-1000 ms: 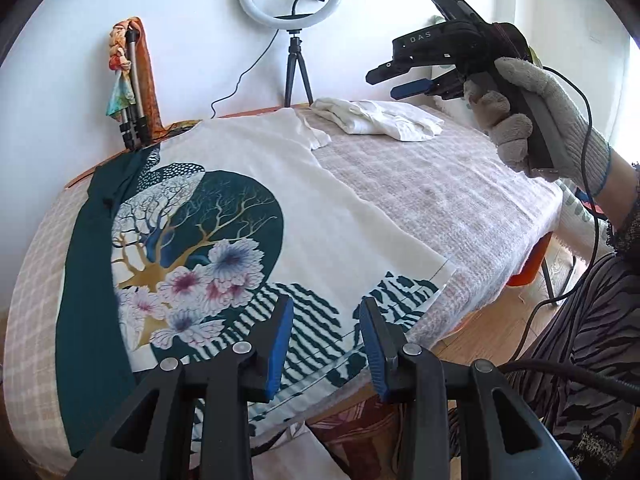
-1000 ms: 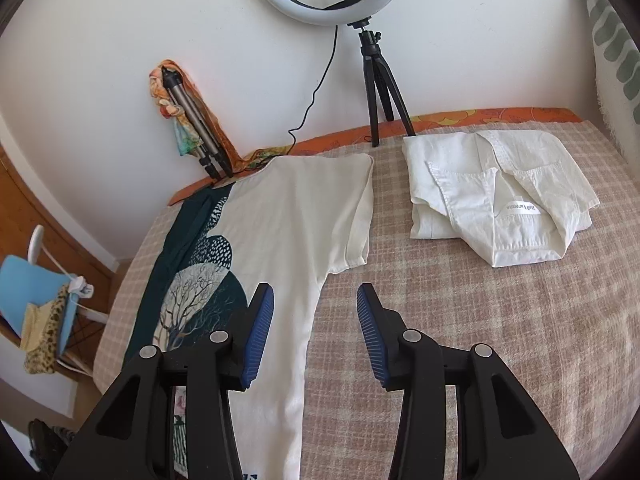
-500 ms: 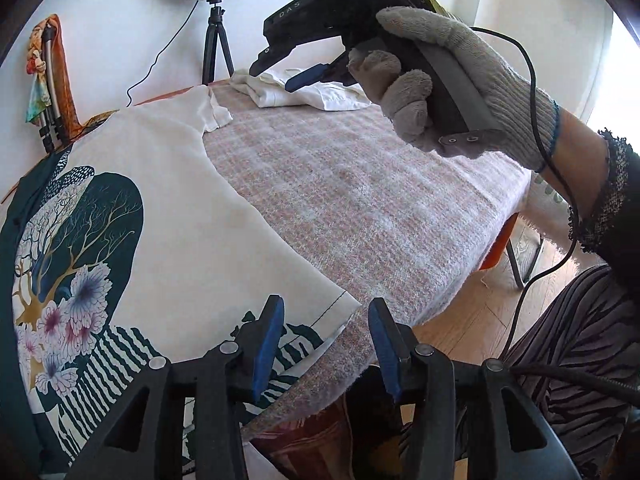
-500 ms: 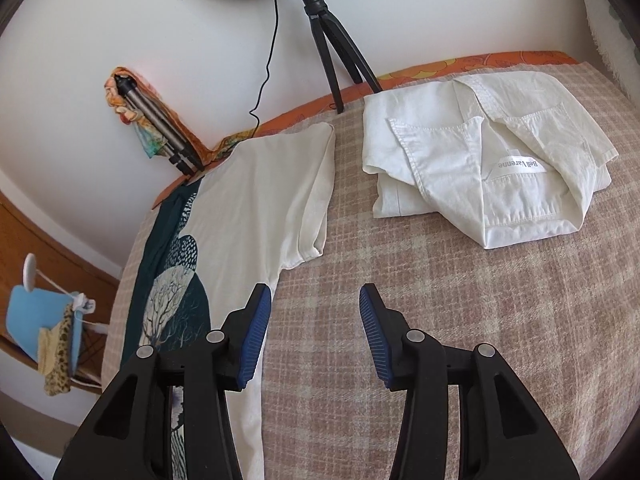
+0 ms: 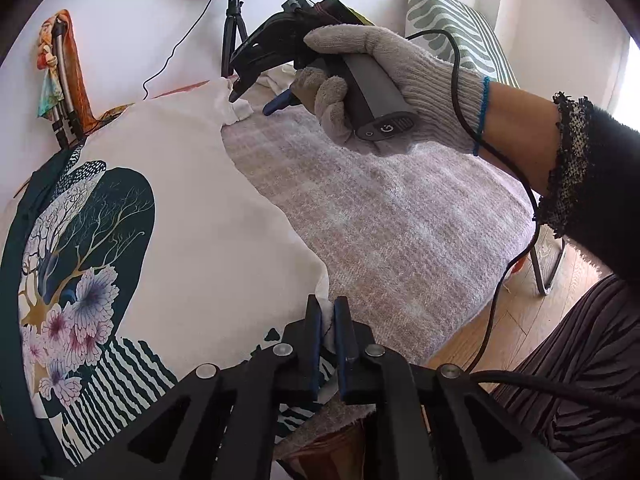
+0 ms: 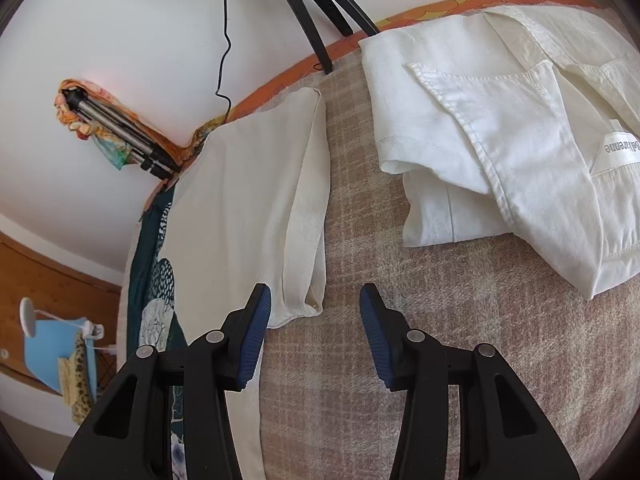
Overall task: Fold small clothes
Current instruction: 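Grasp the cream hem with left tool while right tool grasps the cream sleeve, then fold the cream side inward over the print with both tools, then open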
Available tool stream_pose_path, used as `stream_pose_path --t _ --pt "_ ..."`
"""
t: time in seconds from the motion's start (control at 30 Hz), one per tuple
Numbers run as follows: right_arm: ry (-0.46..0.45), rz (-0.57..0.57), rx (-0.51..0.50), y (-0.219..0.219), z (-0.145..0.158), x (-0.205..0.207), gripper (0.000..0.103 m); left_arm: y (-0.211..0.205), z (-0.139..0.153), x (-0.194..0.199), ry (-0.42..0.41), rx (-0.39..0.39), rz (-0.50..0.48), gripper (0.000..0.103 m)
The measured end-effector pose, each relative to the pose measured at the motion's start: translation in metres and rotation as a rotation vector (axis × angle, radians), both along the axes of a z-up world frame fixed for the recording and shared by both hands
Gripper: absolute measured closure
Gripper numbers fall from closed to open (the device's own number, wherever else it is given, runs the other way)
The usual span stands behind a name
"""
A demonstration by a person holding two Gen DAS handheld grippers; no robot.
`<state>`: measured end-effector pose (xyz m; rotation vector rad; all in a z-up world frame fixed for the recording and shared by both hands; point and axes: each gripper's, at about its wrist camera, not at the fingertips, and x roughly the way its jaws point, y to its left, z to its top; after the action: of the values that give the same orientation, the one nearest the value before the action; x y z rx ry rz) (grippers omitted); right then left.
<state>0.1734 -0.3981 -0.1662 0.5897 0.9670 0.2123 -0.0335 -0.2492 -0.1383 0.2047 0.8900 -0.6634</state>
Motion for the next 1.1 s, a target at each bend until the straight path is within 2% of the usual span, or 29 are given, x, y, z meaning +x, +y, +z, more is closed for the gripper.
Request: stream_pose_path --t 0.1,0.13,0.17,0.2,0.27,0.67,0.83,0.93,0.97,1.0,1.07,1.1 --pt "-0.014 0.023 -0.010 0.008 0.003 0.007 0.056 0.011 0.005 -0.001 0.000 -0.029 0.024 0.101" --pt "-0.017 0.034 -0.011 0.011 0.003 0.008 0.059 0.015 0.007 -0.001 0.003 -0.043 0.031 0.101" --pt "-0.016 0.044 -0.012 0.014 0.001 0.010 0.065 0.018 0.009 -0.001 0.007 -0.055 0.038 0.101" --pt "-0.007 0.047 -0.025 0.017 0.000 0.012 0.078 0.020 0.010 -0.001 0.010 -0.063 0.044 0.101" --pt "0.010 0.042 -0.058 0.021 -0.004 0.014 0.095 0.026 0.013 -0.002 0.011 -0.078 0.053 0.101" --pt "-0.087 -0.003 -0.069 0.031 0.035 0.019 0.102 0.048 0.019 0.002 0.026 -0.140 0.108 0.101" --pt "-0.121 0.022 -0.125 0.057 0.055 0.024 0.102 0.066 0.021 0.006 0.032 -0.162 0.141 0.101" --pt "-0.078 -0.015 -0.173 0.058 0.058 0.025 0.101 0.071 0.018 0.009 0.040 -0.161 0.158 0.101" --pt "-0.045 -0.026 -0.160 0.053 0.053 0.026 0.096 0.072 0.018 0.009 0.037 -0.161 0.160 0.101" --pt "-0.013 -0.042 -0.144 0.047 0.047 0.026 0.083 0.071 0.018 0.009 0.031 -0.160 0.158 0.101" --pt "0.034 -0.088 -0.119 0.034 0.035 0.021 0.065 0.071 0.019 0.008 0.022 -0.160 0.151 0.101" --pt "0.063 -0.108 -0.115 0.028 0.028 0.019 0.065 0.071 0.018 0.007 0.020 -0.161 0.147 0.101"
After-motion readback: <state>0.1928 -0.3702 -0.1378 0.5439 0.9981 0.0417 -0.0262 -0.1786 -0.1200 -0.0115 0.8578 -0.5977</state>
